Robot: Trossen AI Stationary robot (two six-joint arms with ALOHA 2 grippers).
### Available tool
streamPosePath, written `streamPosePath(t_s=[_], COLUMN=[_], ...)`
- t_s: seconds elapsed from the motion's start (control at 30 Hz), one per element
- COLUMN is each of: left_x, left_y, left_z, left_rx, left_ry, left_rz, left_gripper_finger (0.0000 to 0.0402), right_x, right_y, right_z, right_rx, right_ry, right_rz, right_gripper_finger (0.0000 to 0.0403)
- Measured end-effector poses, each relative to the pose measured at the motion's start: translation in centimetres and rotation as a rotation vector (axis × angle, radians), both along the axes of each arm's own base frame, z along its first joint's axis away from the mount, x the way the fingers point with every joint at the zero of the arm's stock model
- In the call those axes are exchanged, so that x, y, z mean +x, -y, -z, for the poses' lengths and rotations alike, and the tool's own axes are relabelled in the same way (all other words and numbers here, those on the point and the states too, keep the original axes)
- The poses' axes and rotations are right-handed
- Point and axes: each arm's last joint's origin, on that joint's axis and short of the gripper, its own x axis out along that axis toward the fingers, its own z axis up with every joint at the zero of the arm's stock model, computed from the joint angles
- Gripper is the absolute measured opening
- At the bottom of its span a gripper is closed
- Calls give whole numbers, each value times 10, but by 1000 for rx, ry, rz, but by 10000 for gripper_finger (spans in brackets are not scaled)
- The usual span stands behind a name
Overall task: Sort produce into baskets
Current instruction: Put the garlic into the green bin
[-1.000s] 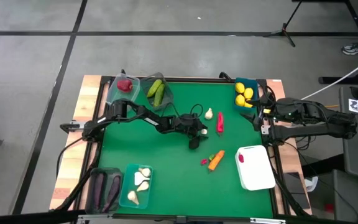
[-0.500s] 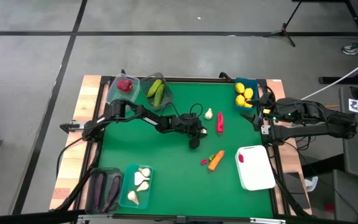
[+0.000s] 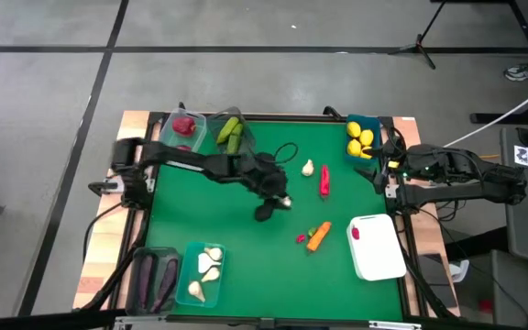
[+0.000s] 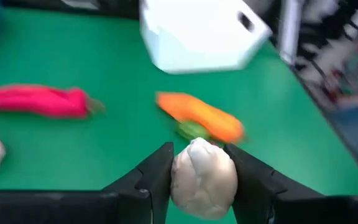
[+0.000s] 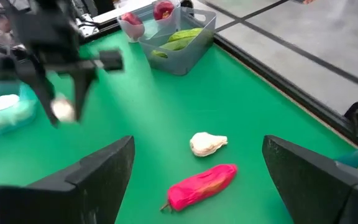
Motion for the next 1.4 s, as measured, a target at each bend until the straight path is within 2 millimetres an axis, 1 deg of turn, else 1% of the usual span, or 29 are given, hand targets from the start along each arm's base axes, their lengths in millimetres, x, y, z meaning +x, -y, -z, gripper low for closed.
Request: streamPosePath(t_s=[0.13, 0.2, 0.27, 0.37, 0.43, 0.5, 0.63, 0.77, 0.87, 0.93, 1.07, 1.23, 1.33, 1.4], left_x=[-41, -62, -83, -108, -123, -136, -154, -168, -176, -179, -184, -186, -183, -178], left_y=[22, 37, 53, 80, 97, 114, 142, 161, 166, 169, 175, 177, 174, 167], left_z=[-43, -58, -66, -73, -72, -67, -56, -41, -32, -28, -27, -27, -27, -27], left_rx=[-13, -41, -79, -121, -136, -133, -123, -111, -150, -182, -220, -245, -235, -178], left_ry=[-117, -196, -298, -400, -452, -517, -597, -647, -694, -731, -772, -796, -786, -721], left_rz=[83, 107, 113, 73, 44, 12, -36, -93, -197, -210, -223, -214, -214, -235], left_gripper_finger=[131, 131, 131, 131, 131, 131, 131, 131, 133, 140, 169, 216, 240, 250], right_x=[0, 0, 0, 0, 0, 0, 0, 0, 0, 0, 0, 0, 0, 0], right_y=[0, 0, 0, 0, 0, 0, 0, 0, 0, 0, 0, 0, 0, 0], right_z=[0, 0, 0, 0, 0, 0, 0, 0, 0, 0, 0, 0, 0, 0], right_rx=[4, 4, 4, 4, 4, 4, 4, 1, 1, 1, 1, 0, -1, -1], right_ry=[0, 0, 0, 1, 2, 2, 2, 2, 1, 1, 1, 1, 1, 0], right_rz=[-7, -7, -7, -6, -7, -7, -7, -7, -8, -8, -8, -8, -9, -9], right_gripper_finger=[351, 351, 351, 351, 351, 351, 351, 351, 351, 351, 351, 351, 351, 351])
